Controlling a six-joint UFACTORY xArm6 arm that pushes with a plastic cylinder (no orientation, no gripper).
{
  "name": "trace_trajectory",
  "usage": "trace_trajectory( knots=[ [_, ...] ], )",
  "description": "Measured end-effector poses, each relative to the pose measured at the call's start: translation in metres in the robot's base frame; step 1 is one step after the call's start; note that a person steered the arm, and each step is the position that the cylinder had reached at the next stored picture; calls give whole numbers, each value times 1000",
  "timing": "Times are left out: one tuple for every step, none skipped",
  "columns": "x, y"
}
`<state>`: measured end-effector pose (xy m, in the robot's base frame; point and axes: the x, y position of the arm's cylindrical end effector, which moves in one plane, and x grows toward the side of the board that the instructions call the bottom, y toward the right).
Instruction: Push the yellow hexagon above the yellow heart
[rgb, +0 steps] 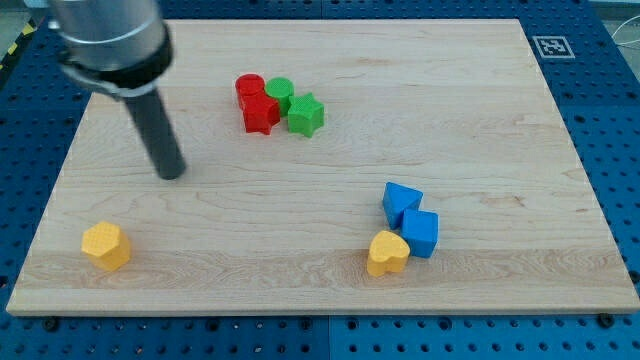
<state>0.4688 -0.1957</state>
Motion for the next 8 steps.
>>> trace_trajectory(
  knots=[
    [1,-50],
    [6,-97],
    [39,-109],
    [61,-107],
    [95,-90],
    [106,-62],
    [87,-22],
    [72,17]
  ],
)
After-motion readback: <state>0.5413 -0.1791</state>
